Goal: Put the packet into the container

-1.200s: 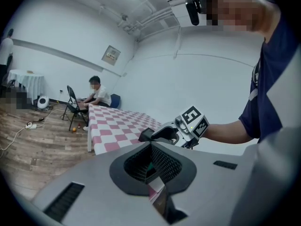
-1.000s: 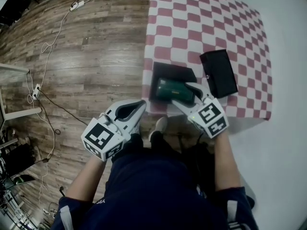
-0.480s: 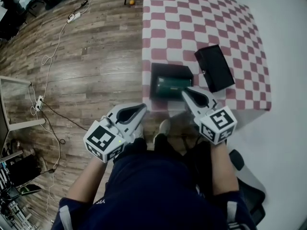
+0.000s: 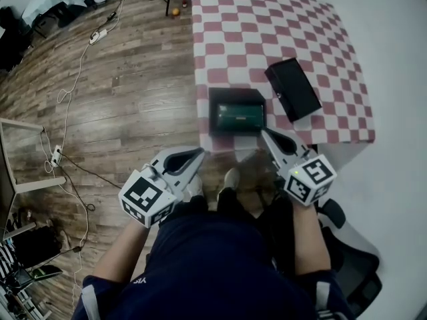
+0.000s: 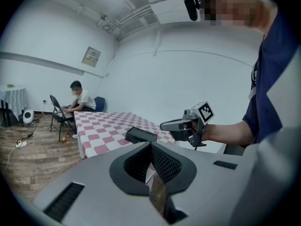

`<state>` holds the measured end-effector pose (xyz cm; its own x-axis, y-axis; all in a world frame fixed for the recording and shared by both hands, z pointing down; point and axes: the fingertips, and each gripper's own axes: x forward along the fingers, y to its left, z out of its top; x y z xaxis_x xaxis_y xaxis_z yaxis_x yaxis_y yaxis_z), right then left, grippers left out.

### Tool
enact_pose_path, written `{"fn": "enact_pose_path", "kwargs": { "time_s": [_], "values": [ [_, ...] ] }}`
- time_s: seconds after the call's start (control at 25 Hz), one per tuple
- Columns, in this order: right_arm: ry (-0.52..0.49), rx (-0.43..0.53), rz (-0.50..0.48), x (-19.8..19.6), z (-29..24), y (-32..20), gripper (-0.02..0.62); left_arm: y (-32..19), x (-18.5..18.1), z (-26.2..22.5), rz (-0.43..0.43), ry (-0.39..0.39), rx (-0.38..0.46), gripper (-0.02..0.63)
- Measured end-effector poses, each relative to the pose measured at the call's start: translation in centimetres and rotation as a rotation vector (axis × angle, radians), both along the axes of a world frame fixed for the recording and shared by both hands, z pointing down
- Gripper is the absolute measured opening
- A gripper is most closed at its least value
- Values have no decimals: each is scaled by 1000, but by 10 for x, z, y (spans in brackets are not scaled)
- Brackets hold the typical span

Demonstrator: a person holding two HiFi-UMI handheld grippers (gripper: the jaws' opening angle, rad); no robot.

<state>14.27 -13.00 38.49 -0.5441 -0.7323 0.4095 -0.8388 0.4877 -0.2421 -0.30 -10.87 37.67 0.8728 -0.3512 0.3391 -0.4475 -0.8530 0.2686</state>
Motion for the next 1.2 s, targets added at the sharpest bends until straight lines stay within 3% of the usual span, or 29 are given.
{"fn": "enact_pose_path", "kwargs": {
  "time_s": [0.2,1.2],
  "values": [
    [-32,16,56,3,-8,10,15,9,-2,0,23,-7,5,25],
    [-23,9,90,17,-7,17,15,0,32,-9,94,4,41,25]
  ]
}}
